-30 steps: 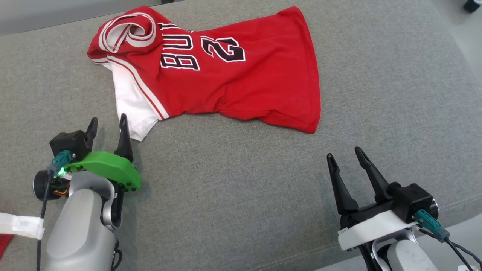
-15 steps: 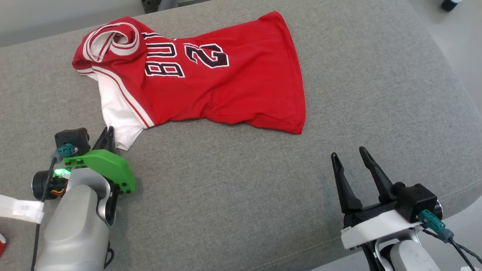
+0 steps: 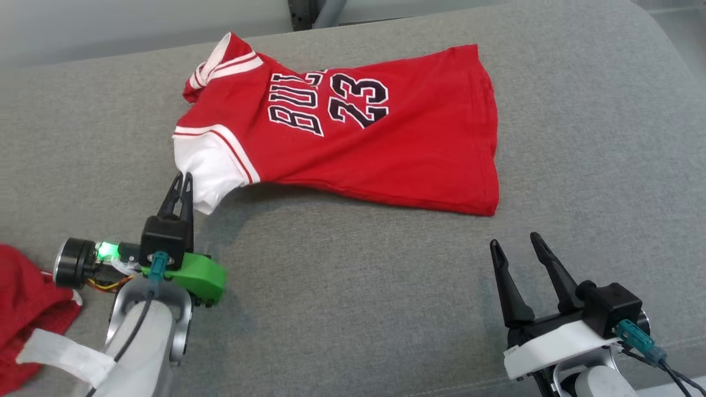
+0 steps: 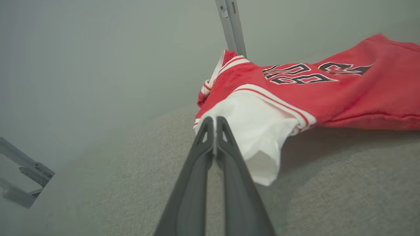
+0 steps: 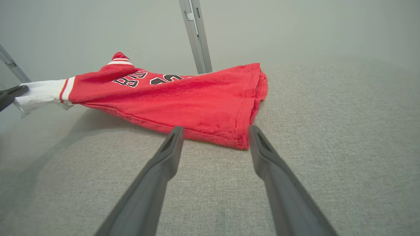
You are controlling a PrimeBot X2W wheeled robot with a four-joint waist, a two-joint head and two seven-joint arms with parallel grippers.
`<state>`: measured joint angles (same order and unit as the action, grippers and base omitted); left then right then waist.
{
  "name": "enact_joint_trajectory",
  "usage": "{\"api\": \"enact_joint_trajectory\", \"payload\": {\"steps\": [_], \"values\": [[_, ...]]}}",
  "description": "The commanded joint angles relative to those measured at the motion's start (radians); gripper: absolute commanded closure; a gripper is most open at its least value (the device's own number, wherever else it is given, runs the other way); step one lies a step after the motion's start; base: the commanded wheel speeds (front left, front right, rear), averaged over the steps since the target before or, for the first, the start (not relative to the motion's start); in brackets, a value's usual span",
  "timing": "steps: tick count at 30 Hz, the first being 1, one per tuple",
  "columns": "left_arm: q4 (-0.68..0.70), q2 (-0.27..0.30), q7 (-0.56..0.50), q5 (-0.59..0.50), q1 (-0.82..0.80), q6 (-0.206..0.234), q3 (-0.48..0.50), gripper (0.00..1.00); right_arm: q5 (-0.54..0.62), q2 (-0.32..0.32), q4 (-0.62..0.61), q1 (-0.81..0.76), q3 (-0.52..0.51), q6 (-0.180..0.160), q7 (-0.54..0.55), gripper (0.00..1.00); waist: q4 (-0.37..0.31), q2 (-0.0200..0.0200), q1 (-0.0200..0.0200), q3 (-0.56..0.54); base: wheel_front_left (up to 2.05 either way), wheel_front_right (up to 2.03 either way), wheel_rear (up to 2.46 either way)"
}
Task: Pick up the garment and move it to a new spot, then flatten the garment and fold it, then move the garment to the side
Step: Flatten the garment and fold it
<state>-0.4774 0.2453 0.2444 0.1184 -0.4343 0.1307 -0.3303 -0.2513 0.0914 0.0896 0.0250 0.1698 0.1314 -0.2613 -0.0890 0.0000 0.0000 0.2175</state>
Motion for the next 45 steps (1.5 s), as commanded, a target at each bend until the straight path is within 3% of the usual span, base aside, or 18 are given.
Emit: {"api": "enact_joint_trajectory", "payload": {"steps": [1,4,7,9,10,12,14,22,24,31,38,44,45], "values": [[0.084,0.041,-0.055,-0.061,0.057,0.051,-0.022,1.0,-0.005,0.004,0.003,-0.005,0.004,-0.001,-0.003,0.0,0.065,0.0,0.0,-0.04,0.0,0.0,0.0],[0.241,0.071,-0.185,-0.124,0.139,0.098,-0.061,1.0,-0.005,0.003,0.005,-0.001,0.006,-0.001,-0.003,0.0,0.071,0.0,0.0,-0.04,0.0,0.0,0.0],[0.347,0.058,-0.255,-0.114,0.185,0.077,-0.094,1.0,-0.008,0.004,0.005,-0.004,0.003,-0.001,-0.003,0.0,0.073,0.0,0.0,-0.034,0.0,0.0,0.0],[0.413,0.02,-0.298,-0.044,0.224,0.029,-0.122,0.96,-0.008,0.004,0.008,-0.007,0.003,-0.001,-0.003,0.0,0.073,0.0,0.0,-0.028,0.0,0.0,0.0],[0.421,0.006,-0.327,-0.001,0.249,-0.002,-0.135,0.0,-0.009,0.005,0.01,-0.006,0.005,-0.001,-0.003,0.0,0.071,0.0,0.0,-0.025,0.0,0.0,0.0],[0.432,-0.019,-0.362,0.07,0.268,-0.047,-0.144,0.0,-0.008,0.003,0.013,0.001,0.014,-0.001,-0.003,0.0,0.063,0.0,0.0,-0.02,0.0,0.0,0.0],[0.443,-0.032,-0.383,0.106,0.286,-0.06,-0.15,0.0,-0.011,0.002,0.011,0.008,0.007,-0.001,-0.003,0.0,0.057,0.0,0.0,-0.016,0.0,0.0,0.0],[0.488,-0.002,-0.346,0.141,0.396,0.061,-0.029,0.0,-0.006,-0.002,0.011,0.007,-0.015,-0.001,-0.003,0.0,0.068,0.0,0.0,0.0,0.0,0.0,0.0],[0.494,-0.022,-0.326,0.189,0.428,0.081,0.009,0.0,-0.007,-0.006,0.011,0.011,-0.012,-0.001,-0.003,0.0,0.072,0.0,0.0,0.002,0.0,0.0,0.0],[0.416,-0.099,-0.302,0.35,0.42,0.011,0.038,0.0,-0.014,-0.006,0.016,0.025,0.006,-0.001,-0.003,0.0,0.081,0.0,0.0,0.01,0.0,0.0,0.0],[0.28,-0.112,-0.374,0.349,0.346,-0.043,-0.032,0.0,-0.014,0.006,0.014,0.039,0.004,-0.001,-0.003,0.0,0.057,0.0,0.0,0.02,0.0,0.0,0.0],[0.185,-0.108,-0.311,0.296,0.284,-0.008,-0.032,0.0,-0.018,0.005,0.013,0.036,0.003,-0.001,-0.003,0.0,0.035,0.0,0.0,0.024,0.0,0.0,0.0],[0.174,-0.111,-0.301,0.3,0.277,-0.012,-0.03,0.51,-0.018,0.004,0.013,0.034,0.002,-0.001,-0.003,0.0,0.033,0.0,0.0,0.024,0.0,0.0,0.0]]}}
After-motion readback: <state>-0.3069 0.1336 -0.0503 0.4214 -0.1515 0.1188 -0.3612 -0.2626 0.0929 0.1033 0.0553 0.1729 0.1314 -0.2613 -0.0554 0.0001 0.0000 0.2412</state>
